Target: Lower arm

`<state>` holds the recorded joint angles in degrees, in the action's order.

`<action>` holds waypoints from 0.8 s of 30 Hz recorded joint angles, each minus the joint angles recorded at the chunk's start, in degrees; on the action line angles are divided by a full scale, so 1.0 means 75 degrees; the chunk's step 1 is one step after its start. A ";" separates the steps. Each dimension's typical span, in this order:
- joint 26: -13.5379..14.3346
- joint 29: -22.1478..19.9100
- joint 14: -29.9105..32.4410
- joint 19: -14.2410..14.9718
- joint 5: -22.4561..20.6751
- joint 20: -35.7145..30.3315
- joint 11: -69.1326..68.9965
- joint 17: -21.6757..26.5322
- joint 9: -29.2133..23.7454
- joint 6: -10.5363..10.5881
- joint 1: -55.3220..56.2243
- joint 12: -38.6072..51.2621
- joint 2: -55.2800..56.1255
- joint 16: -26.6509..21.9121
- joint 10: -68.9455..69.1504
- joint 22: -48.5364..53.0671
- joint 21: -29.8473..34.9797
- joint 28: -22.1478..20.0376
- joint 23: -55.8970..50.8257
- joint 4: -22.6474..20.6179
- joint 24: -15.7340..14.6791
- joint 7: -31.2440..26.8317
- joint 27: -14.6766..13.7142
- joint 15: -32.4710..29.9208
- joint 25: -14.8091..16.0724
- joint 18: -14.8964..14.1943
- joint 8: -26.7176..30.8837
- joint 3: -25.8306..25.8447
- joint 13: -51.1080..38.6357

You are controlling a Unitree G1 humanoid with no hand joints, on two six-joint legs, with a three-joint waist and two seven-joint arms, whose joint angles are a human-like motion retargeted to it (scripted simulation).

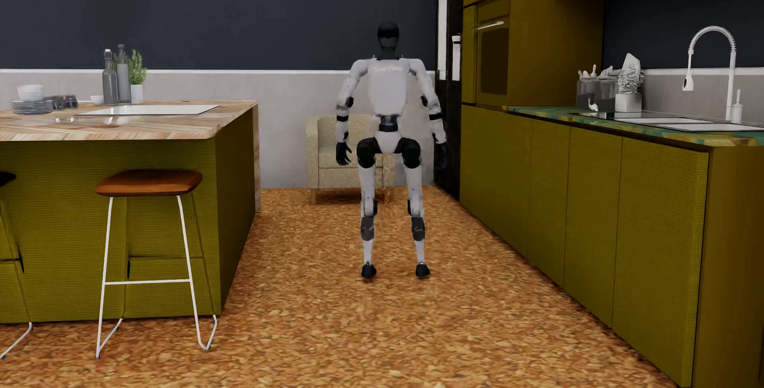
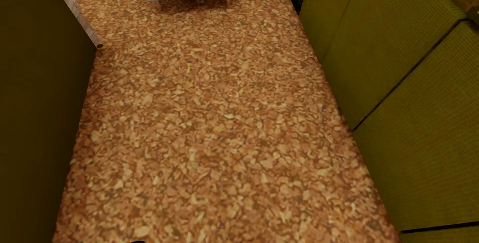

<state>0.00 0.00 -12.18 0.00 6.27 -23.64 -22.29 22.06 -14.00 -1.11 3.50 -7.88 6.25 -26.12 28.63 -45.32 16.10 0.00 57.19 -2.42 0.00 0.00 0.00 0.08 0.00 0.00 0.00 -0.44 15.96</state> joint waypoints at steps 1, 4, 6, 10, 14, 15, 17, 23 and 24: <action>0.0000 0.0000 -0.0016 0.0000 0.0020 0.0135 -0.0278 0.0022 -0.0201 -0.0019 0.0287 -0.0099 0.0507 -0.0060 0.0140 0.0254 -0.0264 0.0000 -0.0302 -0.0032 0.0000 0.0000 0.0000 -0.0392 0.0000 0.0000 0.0000 -0.0038 0.0031; 0.0000 0.0000 0.0065 0.0000 -0.0120 0.0357 -0.1121 0.0090 -0.0778 -0.0014 0.1044 -0.0222 0.2030 -0.0174 0.0342 0.0500 -0.0591 0.0000 -0.1015 0.0024 0.0000 0.0000 0.0000 -0.1394 0.0000 0.0000 0.0000 -0.0257 0.0016; 0.0000 0.0000 0.0258 0.0000 -0.0317 0.0285 -0.1323 0.0086 -0.1091 -0.0002 0.1256 -0.0169 0.2562 -0.0211 0.0249 0.0267 -0.0484 0.0000 -0.1070 0.0150 0.0000 0.0000 0.0000 -0.1208 0.0000 0.0000 0.0000 -0.0325 -0.0148; 0.0000 0.0000 0.0585 0.0000 -0.0716 0.0201 -0.1183 0.0043 -0.1357 -0.0061 0.1640 -0.0085 0.3036 -0.0260 0.0115 -0.0048 -0.0376 0.0000 -0.1334 0.0311 0.0000 0.0000 0.0000 -0.0094 0.0000 0.0000 0.0000 -0.0338 -0.0264; 0.0000 0.0000 0.0670 0.0000 -0.0924 0.0340 -0.0709 0.0047 -0.1509 -0.0159 0.1911 0.0097 0.2870 -0.0243 0.0334 0.0222 -0.0381 0.0000 -0.1520 0.0289 0.0000 0.0000 0.0000 -0.0098 0.0000 0.0000 0.0000 -0.0341 -0.0326; 0.0000 0.0000 0.0707 0.0000 -0.0883 0.0323 -0.0652 0.0081 -0.1496 -0.0188 0.1968 0.0178 0.2893 -0.0228 0.0332 0.0311 -0.0391 0.0000 -0.1538 0.0208 0.0000 0.0000 0.0000 -0.0278 0.0000 0.0000 0.0000 -0.0315 -0.0369; 0.0000 0.0000 0.0853 0.0000 -0.0838 0.0219 -0.0454 0.0205 -0.1518 -0.0129 0.2009 0.0345 0.2701 -0.0170 0.0343 0.0483 -0.0387 0.0000 -0.1546 0.0081 0.0000 0.0000 0.0000 -0.0449 0.0000 0.0000 0.0000 -0.0174 -0.0501; 0.0000 0.0000 0.1393 0.0000 -0.0908 -0.1359 -0.0235 0.0878 -0.2096 0.0211 0.2557 0.2241 0.2720 -0.0133 0.0216 0.0248 0.1118 0.0000 -0.1367 -0.0044 0.0000 0.0000 0.0000 -0.0202 0.0000 0.0000 0.0000 0.0159 -0.2591; 0.0000 0.0000 0.1455 0.0000 -0.0950 -0.1759 -0.0275 0.0980 -0.2106 0.0260 0.2869 0.2893 0.2922 -0.0088 0.0427 0.0022 0.1529 0.0000 -0.1253 0.0047 0.0000 0.0000 0.0000 -0.0206 0.0000 0.0000 0.0000 0.0180 -0.3281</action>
<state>0.00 0.00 -1.27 0.00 -0.86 -36.83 -24.35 29.41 -29.79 0.84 25.01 13.81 28.16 -26.78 31.83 -45.15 27.56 0.00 47.79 -2.07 0.00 0.00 0.00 -1.47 0.00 0.00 0.00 0.91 -8.65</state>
